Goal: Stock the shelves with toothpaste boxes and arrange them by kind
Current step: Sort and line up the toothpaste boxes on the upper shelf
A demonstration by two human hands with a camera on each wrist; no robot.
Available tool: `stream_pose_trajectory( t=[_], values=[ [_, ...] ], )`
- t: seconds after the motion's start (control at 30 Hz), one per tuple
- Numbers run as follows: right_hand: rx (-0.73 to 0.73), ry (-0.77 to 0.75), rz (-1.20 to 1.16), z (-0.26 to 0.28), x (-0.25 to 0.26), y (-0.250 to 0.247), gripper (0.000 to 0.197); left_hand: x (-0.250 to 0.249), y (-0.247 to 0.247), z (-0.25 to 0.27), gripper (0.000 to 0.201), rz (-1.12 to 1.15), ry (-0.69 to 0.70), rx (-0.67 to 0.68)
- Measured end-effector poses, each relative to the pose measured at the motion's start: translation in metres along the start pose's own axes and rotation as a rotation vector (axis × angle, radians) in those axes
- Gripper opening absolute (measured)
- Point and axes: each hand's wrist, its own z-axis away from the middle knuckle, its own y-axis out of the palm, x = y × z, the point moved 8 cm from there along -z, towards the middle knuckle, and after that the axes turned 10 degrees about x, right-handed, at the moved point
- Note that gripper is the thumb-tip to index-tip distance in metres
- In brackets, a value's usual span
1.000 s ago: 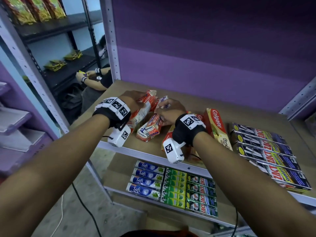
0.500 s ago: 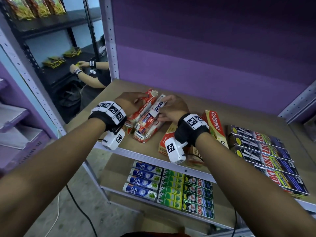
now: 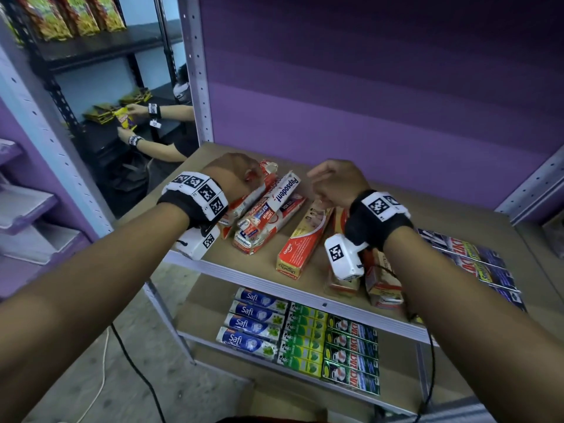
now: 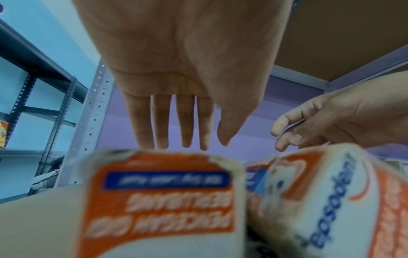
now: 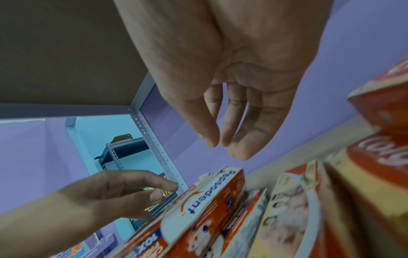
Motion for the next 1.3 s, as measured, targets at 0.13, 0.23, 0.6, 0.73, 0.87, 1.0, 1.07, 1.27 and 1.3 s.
stream_pose_trajectory(
  t=[0.13,0.23,0.6,0.73,0.87,1.0,1.07,1.27,1.3],
  values=[
    [-0.063,-0.017,0.056,0.010,-0.011,-0.037,0.029,-0.039,-0.004,0.000,0.027,-0.038,0.059,0.007],
    [-0.081,-0.022,0.113,0.020,-0.021,-0.060,0.025,-0.069,0.000,0.001,0.028,-0.032,0.131,0.005],
    [0.052,0.204,0.520,0.054,-0.078,-0.091,0.038,-0.144,0.037,-0.008,0.035,-0.092,0.201,0.121],
    [0.131,0.317,0.469,0.064,-0.098,-0.080,0.070,-0.146,0.055,-0.008,0.041,-0.090,0.204,0.148],
    [0.159,0.300,0.404,0.066,-0.101,-0.073,0.088,-0.138,0.070,-0.009,0.041,-0.094,0.179,0.137],
    [0.166,0.313,0.374,0.067,-0.104,-0.069,0.094,-0.133,0.078,-0.014,0.040,-0.106,0.153,0.118],
    [0.149,0.323,0.347,0.068,-0.105,-0.070,0.090,-0.131,0.081,-0.017,0.044,-0.103,0.135,0.137],
    [0.088,0.322,0.270,0.072,-0.104,-0.077,0.080,-0.118,0.094,-0.022,0.070,-0.124,0.027,0.206],
    [0.084,0.320,0.257,0.073,-0.104,-0.077,0.078,-0.116,0.096,-0.022,0.073,-0.128,0.019,0.209]
  ],
)
